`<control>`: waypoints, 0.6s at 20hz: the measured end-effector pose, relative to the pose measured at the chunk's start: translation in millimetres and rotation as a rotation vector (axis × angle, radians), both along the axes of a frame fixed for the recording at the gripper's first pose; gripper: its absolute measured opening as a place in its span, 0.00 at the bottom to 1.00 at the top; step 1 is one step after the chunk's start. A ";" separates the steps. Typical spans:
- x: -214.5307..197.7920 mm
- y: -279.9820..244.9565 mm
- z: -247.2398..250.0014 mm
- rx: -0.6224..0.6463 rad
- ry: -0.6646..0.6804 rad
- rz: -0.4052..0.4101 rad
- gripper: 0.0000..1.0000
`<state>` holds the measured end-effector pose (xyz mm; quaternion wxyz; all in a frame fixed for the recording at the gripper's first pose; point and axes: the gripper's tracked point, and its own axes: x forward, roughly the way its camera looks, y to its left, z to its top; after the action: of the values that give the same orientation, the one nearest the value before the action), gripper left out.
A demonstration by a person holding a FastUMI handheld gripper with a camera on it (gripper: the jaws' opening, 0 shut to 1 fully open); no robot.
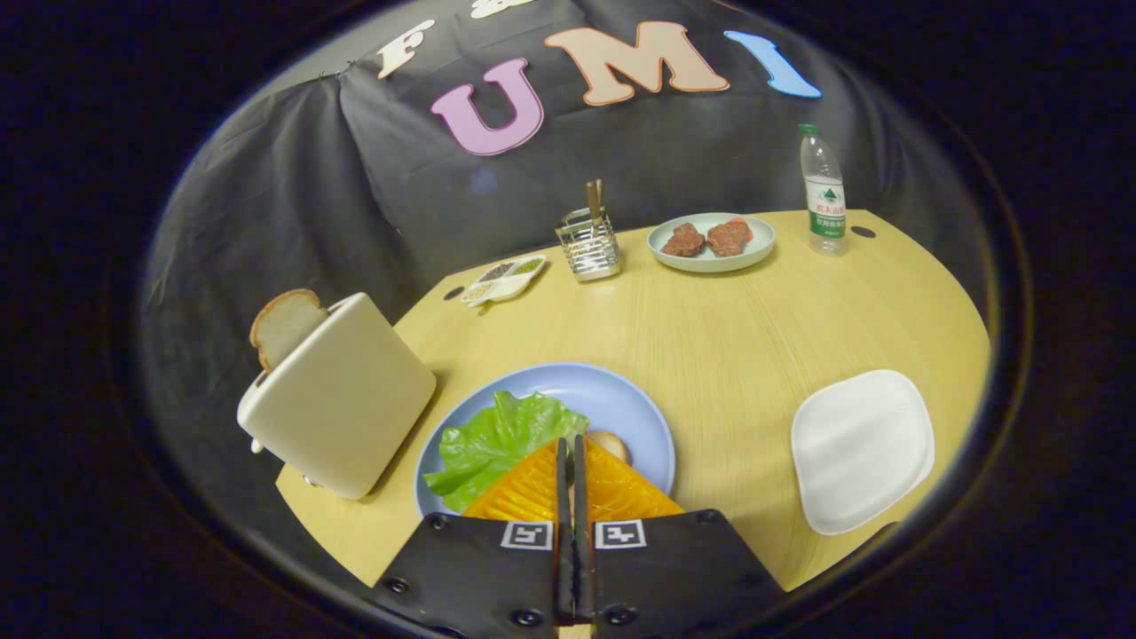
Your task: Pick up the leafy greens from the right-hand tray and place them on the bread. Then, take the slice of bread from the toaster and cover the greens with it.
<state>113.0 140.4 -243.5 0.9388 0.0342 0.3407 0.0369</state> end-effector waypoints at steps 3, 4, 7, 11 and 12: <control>-5.8 -5.8 -4.2 -0.038 0.017 0.012 0.07; -8.1 -6.4 -5.6 -0.042 0.019 0.023 0.08; -11.9 -8.1 -2.2 -0.058 0.010 0.042 0.11; -17.4 -12.1 6.1 -0.065 -0.009 0.047 0.15; -16.8 -14.2 8.0 -0.071 -0.018 0.045 0.15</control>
<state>96.2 126.2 -235.4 0.9414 -0.0071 0.3341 0.0462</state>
